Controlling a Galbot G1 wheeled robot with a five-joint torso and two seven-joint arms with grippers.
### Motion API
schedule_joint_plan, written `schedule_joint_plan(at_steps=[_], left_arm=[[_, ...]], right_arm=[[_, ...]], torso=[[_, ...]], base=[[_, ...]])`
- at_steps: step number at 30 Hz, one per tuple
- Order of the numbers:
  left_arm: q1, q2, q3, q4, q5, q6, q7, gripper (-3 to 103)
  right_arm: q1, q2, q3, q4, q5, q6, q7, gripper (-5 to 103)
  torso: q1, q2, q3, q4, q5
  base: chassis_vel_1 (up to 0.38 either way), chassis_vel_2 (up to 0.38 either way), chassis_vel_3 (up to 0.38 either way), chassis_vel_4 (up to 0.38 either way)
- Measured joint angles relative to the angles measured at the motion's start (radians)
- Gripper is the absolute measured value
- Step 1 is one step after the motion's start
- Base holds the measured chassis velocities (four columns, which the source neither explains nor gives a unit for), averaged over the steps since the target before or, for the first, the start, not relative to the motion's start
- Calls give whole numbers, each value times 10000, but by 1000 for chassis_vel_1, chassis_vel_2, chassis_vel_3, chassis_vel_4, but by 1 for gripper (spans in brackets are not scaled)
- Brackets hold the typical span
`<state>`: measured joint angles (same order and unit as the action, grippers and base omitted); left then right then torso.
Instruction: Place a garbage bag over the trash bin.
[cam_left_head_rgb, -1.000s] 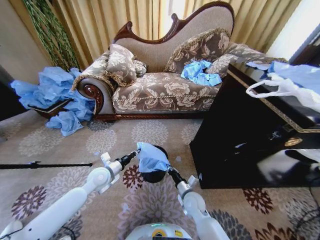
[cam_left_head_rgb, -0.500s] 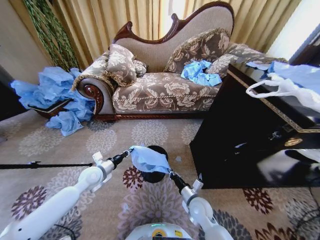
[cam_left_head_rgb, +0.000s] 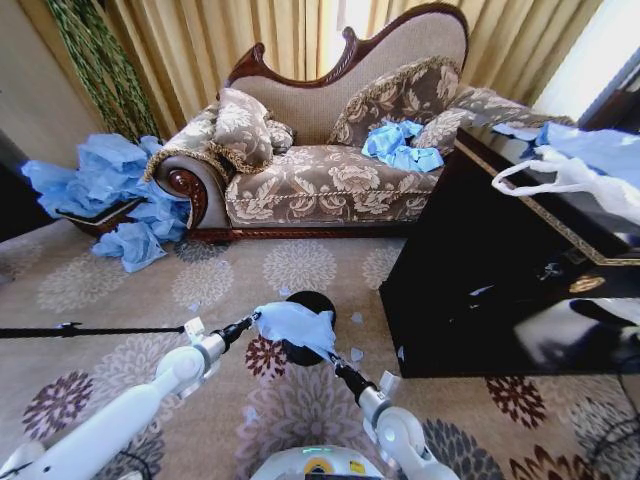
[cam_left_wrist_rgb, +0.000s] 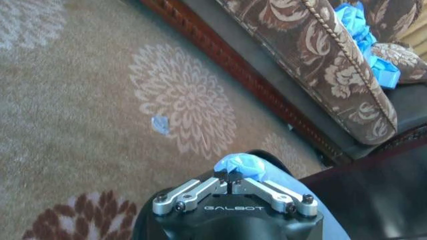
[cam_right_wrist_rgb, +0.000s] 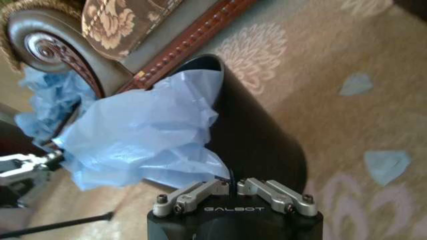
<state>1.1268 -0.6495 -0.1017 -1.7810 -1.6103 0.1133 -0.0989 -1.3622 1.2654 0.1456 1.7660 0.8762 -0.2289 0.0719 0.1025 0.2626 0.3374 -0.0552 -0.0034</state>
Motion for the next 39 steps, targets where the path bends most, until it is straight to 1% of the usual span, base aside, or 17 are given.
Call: schedule_joint_plan(at_steps=[1,2,4,6,8,9,14,16,19,21,22,26,30,32,36,38,39], left_arm=[[-148,-87,97,152,144,0,47,0],[-148,-87,97,152,144,0,47,0],[-613,-305,360,657,562,-21,177,0],[-883,-433,494,970,708,-23,281,0],[-926,-458,511,1021,726,-23,297,0],[-1089,-629,545,1211,799,-32,319,0],[-1087,-768,497,1273,860,-53,317,0],[-825,-601,286,1083,768,-72,325,0],[-689,-440,165,886,629,-77,325,0],[-417,-92,15,542,484,-89,376,0],[-283,37,-22,449,486,-104,444,0],[-89,130,-55,387,561,-120,525,0],[283,200,-123,320,849,-130,680,0],[523,219,-126,434,1200,-139,875,0],[528,202,-94,642,1499,-151,1015,0],[382,149,-7,937,1814,-223,1092,0],[382,149,-7,937,1814,-223,1092,0]], right_arm=[[107,-4,13,-148,-228,70,-10,0],[107,-4,13,-148,-228,70,-10,0],[416,-6,41,-589,-740,237,-17,0],[635,-5,99,-808,-879,267,13,0],[674,-5,113,-839,-893,270,18,0],[867,-4,160,-981,-1006,273,56,0],[799,0,286,-851,-1163,275,74,0],[230,-146,380,-236,-1121,295,-79,0],[-72,-245,392,115,-1115,309,-133,0],[-503,-369,342,604,-1106,309,-206,0],[-641,-379,276,723,-1104,307,-234,0],[-735,-318,100,673,-1160,307,-258,0],[-617,-154,-143,284,-1105,251,-225,0],[-383,-48,-208,-75,-1075,176,-125,0],[-219,-38,-154,-285,-1067,122,78,0],[-185,-137,-20,-342,-1013,68,287,0],[-185,-137,-20,-342,-1013,68,287,0]], torso=[[0,0,0,0,0],[0,0,0,0,0],[1,0,2,-4,-1],[1,0,2,-1,1],[1,0,2,-1,1],[1,0,2,-1,1],[2,-1,2,0,0],[1,0,1,1,-2],[1,0,1,0,-2],[1,0,0,-3,1],[1,0,0,-1,1],[1,0,0,0,-3],[1,0,0,-1,0],[1,0,0,1,-1],[1,0,0,1,0],[1,0,0,-1,0],[1,0,0,-1,0]], base=[[0,0,0,0],[0,0,0,0],[0,0,0,0],[0,0,0,0],[0,0,0,0],[0,0,0,0],[0,0,0,0],[0,0,0,0],[0,0,0,0],[0,0,0,0],[0,0,0,0],[0,0,0,0],[0,0,0,0],[0,0,0,0],[0,0,0,0],[0,0,0,0],[0,0,0,0]])
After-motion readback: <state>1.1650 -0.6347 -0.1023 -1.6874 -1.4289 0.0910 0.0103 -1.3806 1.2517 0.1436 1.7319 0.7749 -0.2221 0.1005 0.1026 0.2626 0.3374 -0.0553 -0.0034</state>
